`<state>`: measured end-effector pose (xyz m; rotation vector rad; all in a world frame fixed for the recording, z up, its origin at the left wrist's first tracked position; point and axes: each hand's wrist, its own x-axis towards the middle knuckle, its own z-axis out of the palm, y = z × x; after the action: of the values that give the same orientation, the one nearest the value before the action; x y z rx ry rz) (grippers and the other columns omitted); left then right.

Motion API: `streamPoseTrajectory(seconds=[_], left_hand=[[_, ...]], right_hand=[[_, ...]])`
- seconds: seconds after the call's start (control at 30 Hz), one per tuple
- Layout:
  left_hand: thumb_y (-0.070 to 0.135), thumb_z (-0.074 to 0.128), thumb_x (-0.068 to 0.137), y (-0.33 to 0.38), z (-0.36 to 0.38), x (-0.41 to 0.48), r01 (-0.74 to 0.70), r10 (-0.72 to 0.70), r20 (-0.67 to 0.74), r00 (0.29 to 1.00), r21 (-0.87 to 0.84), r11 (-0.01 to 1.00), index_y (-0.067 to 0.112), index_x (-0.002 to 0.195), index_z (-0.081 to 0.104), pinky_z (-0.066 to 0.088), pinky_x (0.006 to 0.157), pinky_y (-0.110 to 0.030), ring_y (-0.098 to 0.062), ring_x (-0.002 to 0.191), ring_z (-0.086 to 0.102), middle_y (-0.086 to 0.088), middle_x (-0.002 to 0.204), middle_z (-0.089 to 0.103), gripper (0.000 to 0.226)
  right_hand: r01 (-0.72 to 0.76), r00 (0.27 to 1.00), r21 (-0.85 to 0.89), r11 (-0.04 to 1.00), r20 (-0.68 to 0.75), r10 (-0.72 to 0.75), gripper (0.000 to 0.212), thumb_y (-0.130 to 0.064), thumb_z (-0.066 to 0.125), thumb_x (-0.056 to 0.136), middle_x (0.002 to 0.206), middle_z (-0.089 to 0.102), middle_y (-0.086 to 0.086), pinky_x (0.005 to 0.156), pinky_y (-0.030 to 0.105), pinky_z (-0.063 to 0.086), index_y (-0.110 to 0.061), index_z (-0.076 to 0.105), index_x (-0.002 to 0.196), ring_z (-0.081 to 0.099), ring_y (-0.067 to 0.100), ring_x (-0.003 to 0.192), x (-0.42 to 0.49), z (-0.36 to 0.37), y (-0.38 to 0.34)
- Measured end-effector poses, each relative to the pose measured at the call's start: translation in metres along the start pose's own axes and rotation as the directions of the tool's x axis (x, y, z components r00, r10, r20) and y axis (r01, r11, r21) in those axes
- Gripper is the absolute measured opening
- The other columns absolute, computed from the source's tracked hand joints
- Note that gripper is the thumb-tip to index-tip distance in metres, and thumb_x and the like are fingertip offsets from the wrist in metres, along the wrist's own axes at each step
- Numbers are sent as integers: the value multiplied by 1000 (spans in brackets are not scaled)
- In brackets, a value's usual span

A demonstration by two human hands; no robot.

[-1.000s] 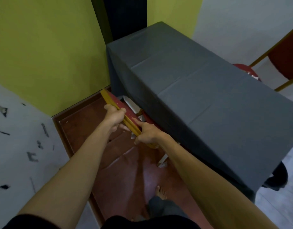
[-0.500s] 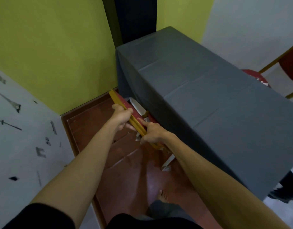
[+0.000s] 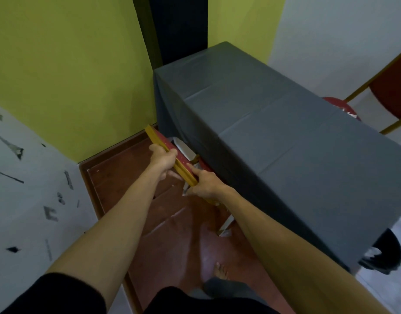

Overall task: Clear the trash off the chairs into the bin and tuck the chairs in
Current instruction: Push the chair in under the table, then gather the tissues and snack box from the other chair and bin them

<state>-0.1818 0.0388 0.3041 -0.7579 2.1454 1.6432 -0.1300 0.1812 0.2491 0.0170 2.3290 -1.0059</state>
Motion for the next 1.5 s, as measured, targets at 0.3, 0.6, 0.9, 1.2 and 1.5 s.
streamPoseTrajectory(seconds=[0.3,0.6,0.9,1.2,1.5], left_hand=[[24,65,95,-28,7,-36,-117,121,-51,991,88,989,13,128,38,61,61,-38,-24,89,66,-8,110,59,44],[31,65,88,-65,16,-101,-275,146,314,938,417,867,16,114,57,64,78,-46,-22,91,74,-8,103,72,31],[29,65,90,-90,110,-178,-541,182,575,798,549,637,24,121,58,56,94,-45,-20,105,65,-1,114,65,31],[28,63,92,-65,265,-235,-672,124,756,643,480,564,26,112,57,56,80,-35,-17,100,64,1,109,63,21],[29,61,89,-76,420,-305,-746,126,853,506,360,560,22,114,63,57,84,-40,-23,105,67,-6,115,67,26]], right_hand=[[4,992,-23,1000,-127,-7,77,-24,73,92,132,63,8,93,36,57,-30,35,158,67,22,108,-50,4,-1],[-47,971,108,993,-228,71,34,-11,55,102,128,68,5,90,31,54,-16,67,133,64,16,104,-138,-3,28],[-172,909,201,964,-346,234,39,-13,57,101,144,61,4,104,32,42,-16,62,140,55,23,133,-239,-9,116],[-238,796,310,921,-481,367,43,-13,58,98,148,59,4,111,30,41,-13,62,141,56,23,135,-330,-75,237],[-270,688,421,866,-545,479,43,-13,56,97,145,62,6,108,30,43,-12,64,139,57,24,133,-415,-131,359]])
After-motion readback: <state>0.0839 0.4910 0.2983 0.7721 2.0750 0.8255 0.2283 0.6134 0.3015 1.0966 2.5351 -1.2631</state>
